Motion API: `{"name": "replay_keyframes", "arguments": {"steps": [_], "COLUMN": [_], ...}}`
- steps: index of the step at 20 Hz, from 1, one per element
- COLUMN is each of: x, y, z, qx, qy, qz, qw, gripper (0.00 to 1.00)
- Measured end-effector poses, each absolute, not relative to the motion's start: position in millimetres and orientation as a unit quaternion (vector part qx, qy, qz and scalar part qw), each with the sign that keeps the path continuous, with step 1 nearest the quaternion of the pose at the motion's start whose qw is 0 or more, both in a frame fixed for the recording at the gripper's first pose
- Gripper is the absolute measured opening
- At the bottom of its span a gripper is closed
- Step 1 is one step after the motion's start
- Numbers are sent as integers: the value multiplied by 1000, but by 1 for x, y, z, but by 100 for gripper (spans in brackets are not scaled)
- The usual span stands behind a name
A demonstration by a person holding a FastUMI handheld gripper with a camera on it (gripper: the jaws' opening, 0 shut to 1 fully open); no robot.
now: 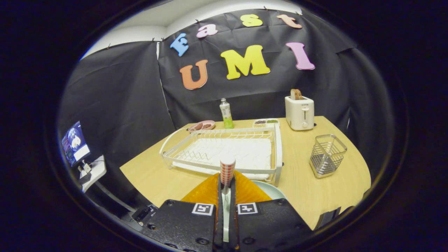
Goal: Take the plate from the dish rack, then take the spoon from the basket and place it into the plate.
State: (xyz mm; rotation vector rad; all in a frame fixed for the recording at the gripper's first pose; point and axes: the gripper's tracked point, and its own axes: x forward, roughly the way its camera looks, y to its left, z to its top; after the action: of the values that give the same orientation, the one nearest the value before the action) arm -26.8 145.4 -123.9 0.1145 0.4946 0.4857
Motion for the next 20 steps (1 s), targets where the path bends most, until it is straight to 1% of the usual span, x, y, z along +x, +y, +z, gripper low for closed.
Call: {"name": "replay_keyframes", "arguments": {"steps": [1, 4, 5, 6, 7, 16, 20], "x": [-27, -24, -23, -23, -21, -11, -9], "y": [146, 148, 148, 148, 145, 123, 111], "z": [-126, -132, -133, -131, -130, -111, -101], "qx": [59, 64, 65, 66, 66, 58, 54], "qy": [246, 258, 258, 256, 253, 222, 202], "qz": [238, 238, 238, 239, 235, 213, 202], "qw": [938, 934, 934, 934, 936, 950, 957], "gripper": [11, 17, 17, 19, 23, 100, 100]}}
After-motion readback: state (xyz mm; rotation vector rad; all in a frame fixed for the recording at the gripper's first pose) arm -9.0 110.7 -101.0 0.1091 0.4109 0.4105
